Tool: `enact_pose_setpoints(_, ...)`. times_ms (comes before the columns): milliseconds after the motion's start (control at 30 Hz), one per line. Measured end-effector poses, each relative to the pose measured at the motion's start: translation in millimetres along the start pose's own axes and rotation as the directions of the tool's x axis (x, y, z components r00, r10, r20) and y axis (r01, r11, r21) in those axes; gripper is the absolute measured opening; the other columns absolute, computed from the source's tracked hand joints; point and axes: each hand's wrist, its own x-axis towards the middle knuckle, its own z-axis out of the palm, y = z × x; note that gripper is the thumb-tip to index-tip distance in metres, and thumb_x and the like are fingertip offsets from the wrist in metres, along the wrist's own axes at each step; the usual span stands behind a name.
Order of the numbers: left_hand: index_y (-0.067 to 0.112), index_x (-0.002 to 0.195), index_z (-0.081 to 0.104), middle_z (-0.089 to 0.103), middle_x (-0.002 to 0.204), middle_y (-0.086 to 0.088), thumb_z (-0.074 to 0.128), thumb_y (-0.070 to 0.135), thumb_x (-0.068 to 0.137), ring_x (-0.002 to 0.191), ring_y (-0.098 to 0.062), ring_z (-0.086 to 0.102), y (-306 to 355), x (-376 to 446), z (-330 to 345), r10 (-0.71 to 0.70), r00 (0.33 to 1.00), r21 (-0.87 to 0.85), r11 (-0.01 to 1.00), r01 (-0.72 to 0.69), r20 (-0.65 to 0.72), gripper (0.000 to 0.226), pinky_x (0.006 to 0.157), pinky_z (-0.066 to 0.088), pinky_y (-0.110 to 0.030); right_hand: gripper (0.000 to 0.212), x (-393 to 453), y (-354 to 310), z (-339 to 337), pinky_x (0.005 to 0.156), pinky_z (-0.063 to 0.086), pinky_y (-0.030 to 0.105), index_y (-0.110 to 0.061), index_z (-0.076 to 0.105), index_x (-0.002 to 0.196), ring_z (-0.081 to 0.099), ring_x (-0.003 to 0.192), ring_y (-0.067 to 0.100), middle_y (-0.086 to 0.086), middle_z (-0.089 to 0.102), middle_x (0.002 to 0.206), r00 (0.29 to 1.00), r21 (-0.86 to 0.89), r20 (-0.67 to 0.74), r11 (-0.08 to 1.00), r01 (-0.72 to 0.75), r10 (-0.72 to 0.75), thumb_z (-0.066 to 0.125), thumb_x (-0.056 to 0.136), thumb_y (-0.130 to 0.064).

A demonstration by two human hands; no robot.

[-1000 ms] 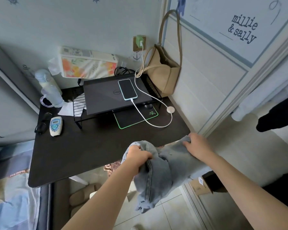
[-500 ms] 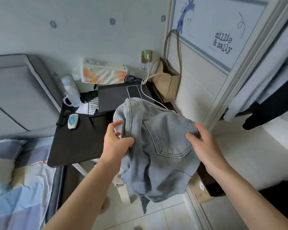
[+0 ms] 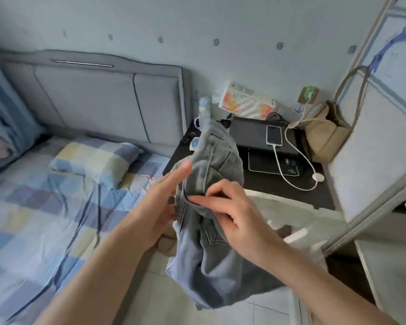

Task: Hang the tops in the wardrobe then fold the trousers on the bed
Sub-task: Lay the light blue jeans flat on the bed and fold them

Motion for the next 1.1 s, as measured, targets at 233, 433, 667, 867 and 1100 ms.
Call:
enact_pose_setpoints(233,0.01,0.096,0.069,0.072,0.082,-0.012,0.071,0.008,0.081,0.07,-0.021,0.07,-36,-59,-94,-0.051,0.921,-0.195,0.98,-0.028,-0.386,0.015,0.059,0.056,-0.027,0.039,17,-71,104,0.095,0.043,0.038,-0.016,0.067,0.121,0.05,0.11,0.021,0.002,0.058,0.108,0.911,0.11,0.306,0.961,0.254,-0.276,0.048,0.09,-0.004)
enact_pose_setpoints(433,0.002,0.109,0.065,0.072,0.1,-0.019,0.057,0.007,0.092,0.078,-0.027,0.069,-74,-116,-196,-0.115,0.803,-0.354,0.927,-0.125,-0.585,0.019,0.062,0.058,-0.03,0.035,46,-115,168,0.097,0.043,0.023,-0.019,0.062,0.126,0.054,0.11,0.008,-0.003,0.056,0.117,0.85,0.388,0.41,0.906,0.167,-0.332,0.056,0.093,-0.008)
enact_pose_setpoints(667,0.021,0.113,0.067,0.072,0.112,-0.009,0.063,0.016,0.076,0.096,-0.023,0.071,-78,-177,-296,-0.031,0.777,-0.329,0.916,-0.229,-0.628,0.037,0.081,0.059,-0.034,0.058,135,-90,266,0.075,0.043,0.023,-0.032,0.037,0.125,0.052,0.09,0.008,-0.005,0.05,0.104,0.875,0.19,0.457,0.943,-0.272,0.16,0.059,0.085,0.006)
enact_pose_setpoints(867,0.02,0.121,0.064,0.072,0.113,-0.01,0.058,0.015,0.081,0.092,-0.024,0.072,-69,-207,-348,0.036,0.764,-0.345,0.878,-0.332,-0.644,0.041,0.071,0.06,-0.033,0.029,136,-126,344,0.057,0.046,0.006,-0.024,0.041,0.12,0.059,0.064,-0.019,-0.025,0.064,0.083,0.481,0.341,0.871,0.585,-0.736,0.097,0.041,0.101,-0.002)
enact_pose_setpoints(1100,0.018,0.121,0.065,0.07,0.115,-0.012,0.057,0.014,0.083,0.096,-0.025,0.069,-66,-220,-398,0.093,0.669,-0.287,0.853,-0.436,-0.738,0.039,0.08,0.059,-0.036,0.054,198,-159,385,0.076,0.058,0.034,-0.006,0.076,0.09,0.071,0.085,0.025,0.014,0.073,0.094,0.49,0.486,0.867,-0.067,-0.872,-0.091,0.093,0.04,-0.019)
